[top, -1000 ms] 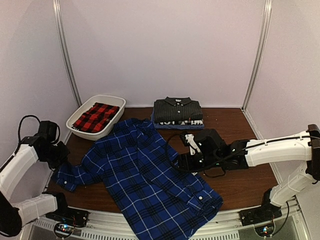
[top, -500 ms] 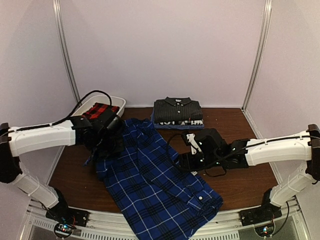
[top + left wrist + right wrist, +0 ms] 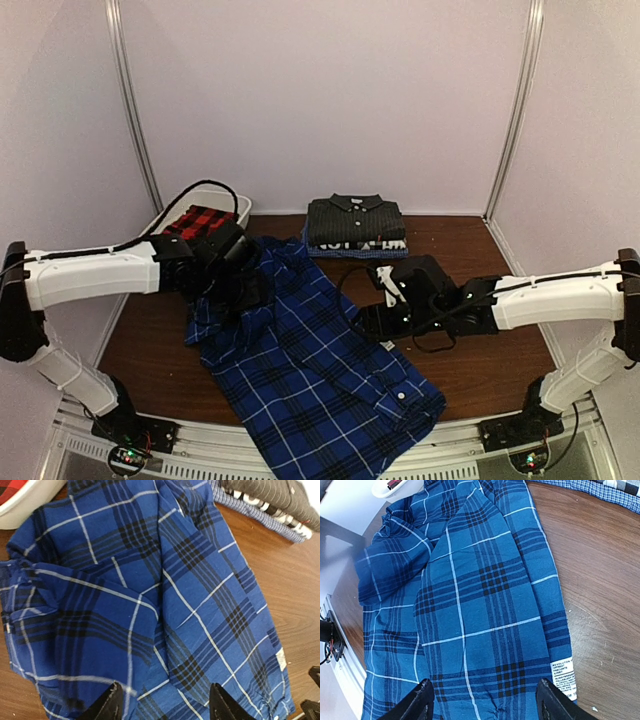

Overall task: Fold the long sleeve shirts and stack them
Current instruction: Adjust the sleeve of the 1/3-folded shirt.

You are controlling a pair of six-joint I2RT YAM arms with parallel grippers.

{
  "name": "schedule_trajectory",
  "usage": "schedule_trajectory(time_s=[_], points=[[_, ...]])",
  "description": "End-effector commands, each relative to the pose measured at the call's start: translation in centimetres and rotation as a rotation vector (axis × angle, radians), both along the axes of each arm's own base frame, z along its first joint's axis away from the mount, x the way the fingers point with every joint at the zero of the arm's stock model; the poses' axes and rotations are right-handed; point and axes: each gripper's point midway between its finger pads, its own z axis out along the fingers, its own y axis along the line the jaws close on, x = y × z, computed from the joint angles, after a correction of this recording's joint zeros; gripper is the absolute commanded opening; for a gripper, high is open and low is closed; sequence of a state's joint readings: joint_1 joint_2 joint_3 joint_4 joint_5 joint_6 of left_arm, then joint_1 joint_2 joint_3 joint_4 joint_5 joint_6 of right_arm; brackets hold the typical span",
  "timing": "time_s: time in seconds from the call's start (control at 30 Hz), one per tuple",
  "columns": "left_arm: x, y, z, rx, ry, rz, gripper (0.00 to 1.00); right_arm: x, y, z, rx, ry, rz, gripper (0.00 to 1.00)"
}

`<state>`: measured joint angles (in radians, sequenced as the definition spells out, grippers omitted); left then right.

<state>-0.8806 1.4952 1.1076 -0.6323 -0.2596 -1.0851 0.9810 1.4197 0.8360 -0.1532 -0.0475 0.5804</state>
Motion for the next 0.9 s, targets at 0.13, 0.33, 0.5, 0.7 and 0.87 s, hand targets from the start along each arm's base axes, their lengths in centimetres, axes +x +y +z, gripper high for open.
schedule_trajectory(time_s=[0.13,0.33,0.5,0.7,0.87], points=[[-1.2,9.5,-0.4,-0.066,-0.001,0.224,0.61,0.9,0.2,1.4,-0.001,-0.037,-0.01,0.71],[-0.2,15.1,-1.6,-0.175,-0.037,0.325,0.6,0.8,0.4,1.1,-0.006,-0.03,0.001,0.71],[1.2,17.0,-3.7,-0.234,-0.042,0.314,0.59,0.9,0.8,1.0,-0.006,-0.025,0.01,0.71],[3.9,19.5,-5.1,-0.268,-0.076,0.34,0.6,0.9,1.4,1.0,-0.002,-0.019,0.026,0.7],[6.2,20.5,-6.4,-0.249,-0.092,0.333,0.6,1.0,1.5,0.8,-0.009,-0.017,0.028,0.7]])
